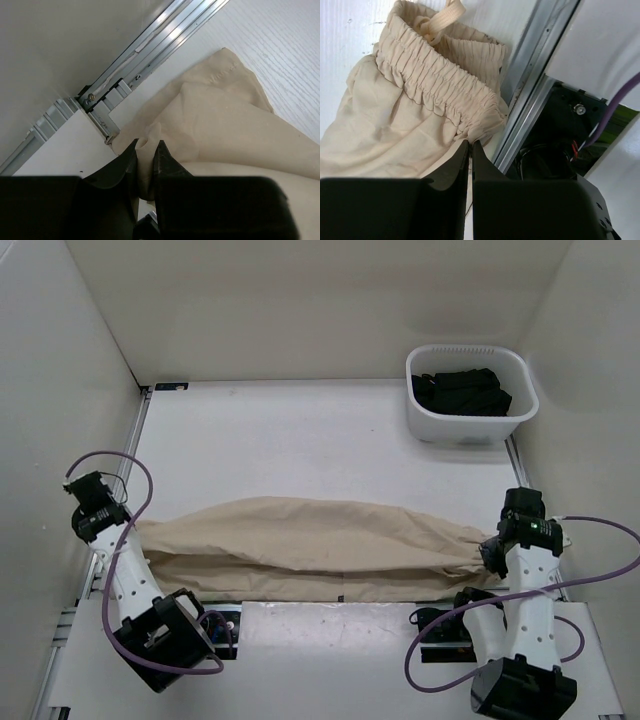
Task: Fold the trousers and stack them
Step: Fold the trousers
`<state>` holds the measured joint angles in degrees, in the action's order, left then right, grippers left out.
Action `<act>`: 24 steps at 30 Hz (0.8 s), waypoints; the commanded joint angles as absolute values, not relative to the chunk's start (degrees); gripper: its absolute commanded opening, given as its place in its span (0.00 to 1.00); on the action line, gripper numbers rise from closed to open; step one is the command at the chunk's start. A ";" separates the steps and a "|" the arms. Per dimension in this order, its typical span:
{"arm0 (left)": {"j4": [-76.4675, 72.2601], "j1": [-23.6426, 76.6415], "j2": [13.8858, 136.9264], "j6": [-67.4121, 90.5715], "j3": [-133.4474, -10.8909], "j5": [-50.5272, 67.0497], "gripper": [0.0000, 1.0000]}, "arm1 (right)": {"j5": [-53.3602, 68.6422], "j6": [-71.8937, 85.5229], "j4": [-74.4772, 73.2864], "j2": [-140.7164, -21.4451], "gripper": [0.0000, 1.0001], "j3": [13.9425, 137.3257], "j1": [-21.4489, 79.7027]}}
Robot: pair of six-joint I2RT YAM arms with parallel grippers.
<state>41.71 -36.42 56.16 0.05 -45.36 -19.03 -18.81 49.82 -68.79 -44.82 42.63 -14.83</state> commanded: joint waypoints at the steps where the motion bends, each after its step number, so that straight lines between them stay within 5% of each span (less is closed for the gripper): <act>1: 39.55 -37.09 54.58 0.00 -47.10 -20.65 0.14 | -24.51 51.42 -71.89 -45.08 0.00 46.13 -15.12; 11: 39.02 -40.96 55.55 0.00 -49.49 -20.21 0.14 | -25.67 49.75 -77.43 -43.69 0.01 50.65 -15.12; 14: 39.02 -40.96 54.15 0.00 -45.19 -22.67 0.18 | -25.14 52.11 -78.74 -41.85 0.31 47.65 -15.12; 15: 39.72 -40.96 54.14 0.00 -44.39 -23.55 0.20 | -25.14 53.60 -78.75 -41.05 0.53 46.16 -15.12; 16: 39.73 -41.57 54.14 0.00 -42.99 -25.56 0.22 | -25.14 54.40 -80.14 -41.05 0.65 46.14 -15.12; 18: 39.73 -42.36 54.14 0.00 -42.36 -28.55 0.39 | -26.62 56.76 -81.38 -41.04 0.83 46.22 -15.12; 20: 40.42 -43.15 55.36 0.00 -42.45 -31.54 0.65 | -27.94 56.78 -80.78 -41.04 0.85 47.27 -15.12; 24: 44.99 -43.15 55.89 0.00 -49.29 -29.72 0.79 | -24.03 47.23 -72.79 -44.11 0.84 51.67 -15.12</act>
<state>43.40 -42.96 56.29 -0.19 -43.35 -27.79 -25.12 52.16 -76.62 -42.24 47.18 -14.94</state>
